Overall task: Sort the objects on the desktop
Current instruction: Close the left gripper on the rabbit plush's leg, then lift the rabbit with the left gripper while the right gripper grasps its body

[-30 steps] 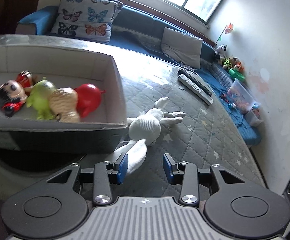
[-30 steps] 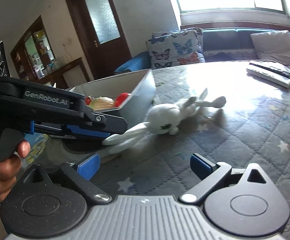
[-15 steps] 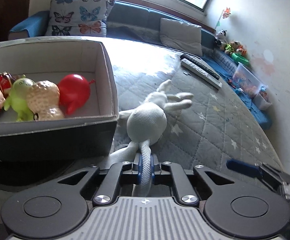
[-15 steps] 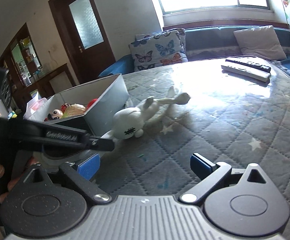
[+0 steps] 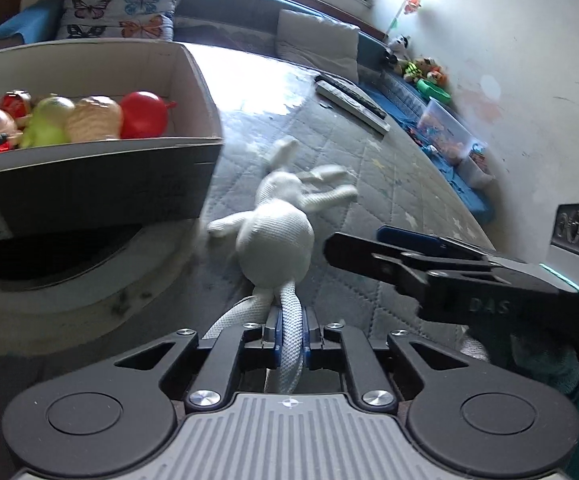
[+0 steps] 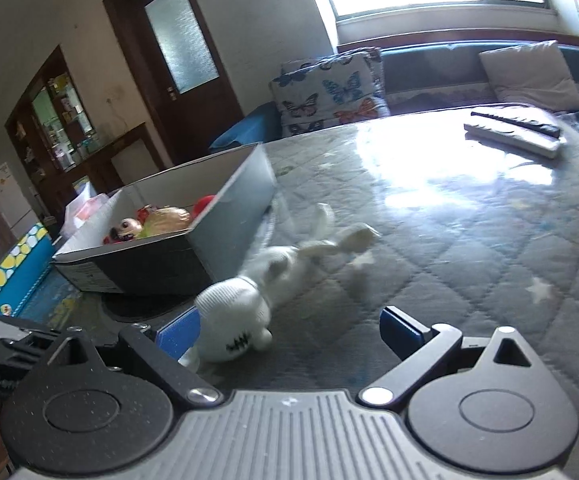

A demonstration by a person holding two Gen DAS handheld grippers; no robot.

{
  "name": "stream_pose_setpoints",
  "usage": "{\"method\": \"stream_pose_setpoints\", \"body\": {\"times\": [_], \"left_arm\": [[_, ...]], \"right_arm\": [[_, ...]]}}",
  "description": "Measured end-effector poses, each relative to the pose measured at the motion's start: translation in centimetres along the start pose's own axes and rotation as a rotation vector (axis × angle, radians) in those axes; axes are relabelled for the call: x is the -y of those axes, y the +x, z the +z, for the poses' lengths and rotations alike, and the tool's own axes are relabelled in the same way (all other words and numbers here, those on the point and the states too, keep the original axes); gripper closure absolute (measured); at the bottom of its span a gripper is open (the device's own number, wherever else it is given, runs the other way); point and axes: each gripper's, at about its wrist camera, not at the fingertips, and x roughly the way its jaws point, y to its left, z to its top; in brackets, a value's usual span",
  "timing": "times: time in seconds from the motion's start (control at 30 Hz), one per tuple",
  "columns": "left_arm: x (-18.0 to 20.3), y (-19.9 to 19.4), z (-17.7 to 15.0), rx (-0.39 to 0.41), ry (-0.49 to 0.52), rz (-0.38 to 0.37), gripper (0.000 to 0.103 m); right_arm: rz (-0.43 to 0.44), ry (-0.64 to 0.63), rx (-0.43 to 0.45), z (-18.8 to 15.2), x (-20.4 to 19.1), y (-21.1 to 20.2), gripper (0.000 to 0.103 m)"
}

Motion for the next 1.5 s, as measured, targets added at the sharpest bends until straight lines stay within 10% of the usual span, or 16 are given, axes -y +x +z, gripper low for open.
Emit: {"method": "stream_pose_setpoints", "body": {"times": [0.7,1.5], "left_arm": [[-1.1,-0.9,1.2,0.097,-0.013,0.083,0.071],[-1.2,1.9,1.4,0.086,-0.05,-0.021,0.071]], "right_arm": [[0.091,0.068,-0.07,1.9,-1.0,4.9,0.017],[0.133,0.107,-0.091,1.8,-0.5,5.5,0.059]]}}
